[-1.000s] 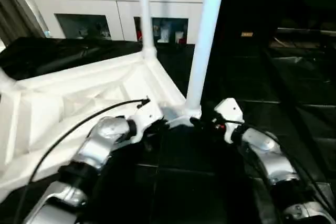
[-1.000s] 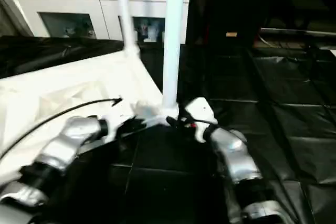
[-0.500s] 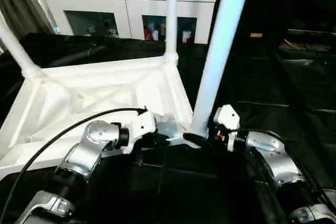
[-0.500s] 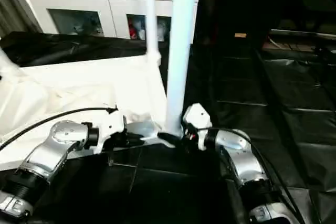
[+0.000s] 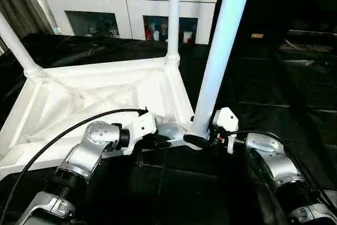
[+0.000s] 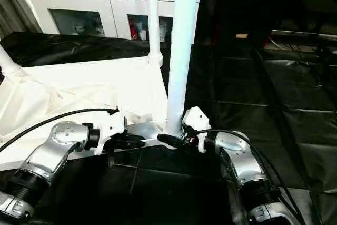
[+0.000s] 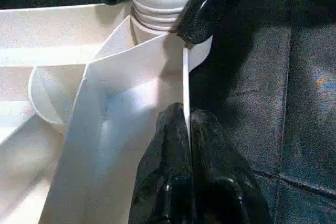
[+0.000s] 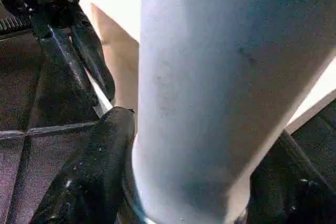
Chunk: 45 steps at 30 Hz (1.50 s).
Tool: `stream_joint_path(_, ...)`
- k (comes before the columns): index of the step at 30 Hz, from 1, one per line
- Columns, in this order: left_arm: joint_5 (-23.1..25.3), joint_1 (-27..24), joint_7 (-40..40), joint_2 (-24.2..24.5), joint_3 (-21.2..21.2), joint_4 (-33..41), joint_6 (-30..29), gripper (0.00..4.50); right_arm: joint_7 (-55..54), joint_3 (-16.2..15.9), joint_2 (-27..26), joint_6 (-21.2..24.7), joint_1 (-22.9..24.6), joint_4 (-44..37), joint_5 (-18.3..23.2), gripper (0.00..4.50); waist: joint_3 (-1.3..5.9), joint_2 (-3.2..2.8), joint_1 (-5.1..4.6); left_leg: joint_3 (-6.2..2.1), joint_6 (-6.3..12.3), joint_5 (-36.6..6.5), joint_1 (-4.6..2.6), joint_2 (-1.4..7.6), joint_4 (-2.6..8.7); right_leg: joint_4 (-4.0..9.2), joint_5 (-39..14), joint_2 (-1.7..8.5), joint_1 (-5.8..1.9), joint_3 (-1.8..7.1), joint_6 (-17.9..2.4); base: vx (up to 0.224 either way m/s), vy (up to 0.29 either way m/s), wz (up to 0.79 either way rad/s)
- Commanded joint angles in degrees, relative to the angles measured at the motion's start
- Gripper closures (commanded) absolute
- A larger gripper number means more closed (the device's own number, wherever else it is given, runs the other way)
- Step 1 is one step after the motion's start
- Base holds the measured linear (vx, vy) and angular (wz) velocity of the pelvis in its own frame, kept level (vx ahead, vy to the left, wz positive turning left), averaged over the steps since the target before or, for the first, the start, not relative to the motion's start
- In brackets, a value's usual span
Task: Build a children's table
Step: Rotate leg to tighten
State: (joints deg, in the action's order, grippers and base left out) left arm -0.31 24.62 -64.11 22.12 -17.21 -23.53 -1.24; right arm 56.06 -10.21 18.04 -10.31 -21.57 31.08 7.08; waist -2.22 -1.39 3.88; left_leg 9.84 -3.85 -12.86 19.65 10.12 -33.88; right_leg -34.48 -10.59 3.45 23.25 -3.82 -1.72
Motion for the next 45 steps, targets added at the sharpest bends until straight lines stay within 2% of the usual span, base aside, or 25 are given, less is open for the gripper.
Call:
stream_joint_path(1,-0.74,-0.17,-0.55,-0.53,-0.46,-0.70,0.44,4.50,-0.46,0.29,-0.66,-0.36,-0.42,0.16,0.25,1.83,2.98,0.75,0.15,-0.73,6.09,-4.54,0.64,2.97,3.66,3.72,-9.59,4.95,-3.51,3.04,-12.73,0.000,0.000,0.00)
stream_joint_path(3,-0.40,-0.15,0.27,-0.66,-0.38,-1.07,0.22,4.50,-2.23,1.18,-1.95,0.60,-0.12,0.16,1.07,1.83,2.99,0.68,0.13,-0.75,5.98,-4.59,0.64,2.99,3.67,3.73,-9.78,4.95,-3.50,3.03,-12.66,0.000,0.000,0.00)
stream_joint_path(7,2.74,1.56,8.01,-2.40,0.42,-4.75,-1.29,4.50,-9.83,2.77,-5.15,1.02,-0.25,2.32,0.11,1.83,2.87,0.37,-0.09,-0.83,4.50,-6.20,0.38,2.90,3.86,4.14,-12.57,4.98,-3.38,3.03,-11.97,0.000,0.000,0.00)
stream_joint_path(8,3.65,2.93,12.81,-4.12,1.33,-7.09,-2.75,4.50,-15.32,3.18,-7.07,2.11,-0.32,4.01,-1.26,1.83,2.74,0.46,-0.30,-0.77,3.87,-6.41,0.36,2.91,3.97,4.33,-13.67,4.85,-3.22,3.06,-11.52,0.000,0.000,0.00)
stream_joint_path(9,3.96,3.40,14.45,-4.71,1.63,-7.86,-3.24,4.50,-17.00,3.34,-7.78,2.58,-0.32,4.53,-1.55,1.83,2.63,0.46,-0.34,-0.64,3.34,-7.37,0.01,2.78,4.01,4.64,-15.44,4.81,-2.98,3.11,-11.23,0.000,0.000,0.00)
stream_joint_path(11,4.85,5.19,20.49,-7.06,2.70,-10.54,-5.66,4.50,-24.04,3.98,-10.70,4.13,-0.44,6.36,-2.84,1.84,2.58,0.58,-0.34,-0.81,2.54,-8.03,0.07,2.71,4.17,4.79,-18.03,4.90,-3.20,3.07,-10.30,0.000,0.000,0.00)
stream_joint_path(15,4.94,7.49,28.70,-10.79,4.57,-13.94,-9.68,4.50,-37.01,5.37,-14.98,6.59,-2.31,10.19,-5.55,1.84,2.45,0.61,-0.40,-0.93,1.86,-9.06,0.03,2.58,4.36,5.07,-20.89,5.02,-3.12,3.11,-9.08,0.000,0.000,0.00)
stream_joint_path(16,4.69,8.07,30.86,-11.95,5.19,-14.97,-10.44,4.50,-39.39,5.41,-16.19,7.02,-3.07,11.34,-5.94,1.84,2.47,0.57,-0.38,-0.88,1.56,-9.32,-0.23,2.57,4.37,5.24,-21.39,5.03,-2.89,3.16,-8.94,0.000,0.000,0.00)
stream_joint_path(18,5.09,8.87,33.41,-13.28,5.69,-16.62,-10.82,4.50,-43.10,5.48,-17.89,7.44,-4.45,13.09,-6.67,1.84,2.40,0.83,-0.29,-0.86,1.86,-9.84,-0.23,2.50,4.36,5.46,-22.50,5.10,-2.89,3.15,-8.58,0.000,0.000,0.00)
stream_joint_path(19,5.40,9.11,33.91,-13.55,5.74,-17.15,-10.78,4.50,-44.29,5.60,-18.37,7.52,-4.85,13.57,-7.05,1.84,2.38,0.88,-0.30,-0.82,1.98,-9.97,-0.30,2.43,4.34,5.54,-22.99,5.09,-2.72,3.16,-8.41,0.000,0.000,0.00)
stream_joint_path(20,5.91,9.38,34.34,-13.92,5.60,-17.80,-10.74,4.50,-45.71,5.86,-19.10,7.47,-5.58,14.51,-7.44,1.84,2.42,0.77,-0.31,-0.95,2.08,-10.15,-0.17,2.46,4.42,5.54,-23.57,5.19,-2.90,3.16,-8.06,0.000,0.000,0.00)
stream_joint_path(22,6.36,9.49,34.27,-14.16,5.40,-18.03,-10.60,4.50,-46.70,5.78,-19.62,7.49,-6.12,15.16,-8.17,1.84,2.37,0.94,-0.28,-0.99,2.33,-10.66,-0.08,2.50,4.52,5.72,-24.76,5.26,-2.85,3.13,-7.20,0.000,0.000,0.00)
stream_joint_path(27,6.62,9.24,32.55,-13.46,4.28,-17.34,-9.28,4.50,-44.15,4.55,-19.95,6.12,-5.97,15.11,-8.92,1.84,2.31,1.03,-0.36,-1.16,2.41,-11.81,0.00,2.65,4.79,5.80,-25.87,5.36,-2.73,3.17,-6.26,0.000,0.000,0.00)
stream_joint_path(28,6.61,9.10,32.18,-13.25,4.02,-17.20,-9.10,4.50,-43.97,4.73,-20.09,5.71,-5.94,15.10,-8.60,1.28,2.31,1.08,-0.36,-1.15,2.48,-11.77,-0.02,2.67,4.80,5.81,-25.80,5.39,-2.69,3.19,-6.28,0.000,0.000,0.00)
stream_joint_path(31,6.66,8.10,29.89,-12.29,3.28,-15.90,-7.35,4.50,-42.31,4.75,-19.42,3.71,-5.62,14.16,-8.02,1.14,2.24,0.88,-0.31,-1.16,2.88,-12.24,0.10,2.71,4.81,5.89,-26.00,5.53,-2.60,3.27,-6.25,0.000,0.000,0.00)
stream_joint_path(32,6.54,7.75,29.26,-12.05,3.23,-15.45,-7.20,4.50,-41.89,4.62,-18.98,3.01,-5.56,13.93,-8.10,1.00,2.32,1.01,-0.75,-1.39,2.71,-11.57,0.76,2.61,4.96,5.61,-25.53,5.52,-3.20,3.14,-6.05,0.000,0.000,0.00)
stream_joint_path(33,6.48,7.21,27.78,-11.54,2.85,-14.80,-5.89,4.50,-40.45,4.69,-18.47,1.95,-5.37,13.27,-7.61,1.00,2.53,0.89,-1.03,-1.66,2.64,-10.22,1.30,2.63,5.03,5.36,-23.86,5.52,-3.69,2.96,-5.94,0.000,0.000,0.00)
stream_joint_path(34,6.39,6.63,26.13,-10.97,2.44,-14.07,-4.55,4.50,-38.63,4.87,-17.80,0.69,-5.15,12.43,-6.94,0.84,2.52,0.90,-1.18,-1.65,2.77,-9.91,1.28,2.73,5.01,5.30,-22.78,5.45,-3.57,2.98,-6.12,0.000,0.000,0.00)
stream_joint_path(36,6.29,6.34,25.93,-10.76,2.57,-13.67,-4.83,4.50,-37.69,4.98,-17.26,0.16,-5.04,11.95,-6.63,0.78,2.46,0.97,-1.48,-1.30,3.43,-10.32,0.68,2.76,4.72,5.25,-20.47,5.33,-3.04,3.14,-8.05,0.000,0.000,0.00)
stream_joint_path(37,6.24,6.19,25.81,-10.66,2.71,-13.53,-4.92,4.50,-36.74,5.12,-16.94,-0.15,-4.95,11.64,-6.27,0.78,2.51,0.88,-1.48,-1.23,3.61,-10.28,0.60,2.74,4.66,5.19,-20.05,5.31,-3.05,3.15,-8.56,0.000,0.000,0.00)
stream_joint_path(38,5.29,5.43,23.26,-9.94,2.79,-12.88,-1.72,4.50,-30.77,4.57,-14.95,-1.99,-3.94,9.06,-4.76,0.54,2.47,0.66,-1.40,-1.15,4.03,-9.82,0.66,2.63,4.58,5.21,-19.19,5.27,-3.14,3.17,-9.17,0.000,0.000,0.00)
stream_joint_path(39,4.45,4.94,21.45,-9.55,2.87,-12.26,-0.45,4.50,-27.10,4.11,-13.69,-2.80,-3.33,7.74,-3.88,0.54,2.60,0.78,-1.43,-1.16,4.65,-9.12,0.93,2.76,4.49,4.97,-17.47,5.34,-3.39,3.19,-9.56,0.000,0.000,0.00)
stream_joint_path(40,3.74,4.46,19.57,-9.11,2.76,-11.53,0.70,4.50,-24.17,3.69,-12.44,-3.35,-2.88,6.83,-3.33,0.54,2.66,0.76,-1.26,-1.11,5.02,-8.71,0.86,2.73,4.36,4.97,-16.40,5.30,-3.45,3.19,-9.70,0.000,0.000,0.00)
stream_joint_path(42,2.43,3.35,15.75,-7.97,2.18,-9.78,2.07,4.50,-19.64,3.40,-10.11,-4.49,-2.38,6.04,-2.70,0.54,3.04,0.78,-1.24,-1.01,6.54,-5.85,1.03,2.81,4.00,4.15,-10.22,5.25,-3.68,3.14,-11.63,0.000,0.000,0.00)
stream_joint_path(45,1.54,2.08,12.05,-6.30,1.37,-7.89,2.61,4.50,-13.29,3.48,-7.39,-4.90,-1.88,5.06,-1.17,0.54,3.15,0.60,-1.05,-0.79,8.28,-3.98,0.84,2.88,3.68,3.65,-4.99,5.07,-3.50,3.03,-13.92,0.000,0.000,0.00)
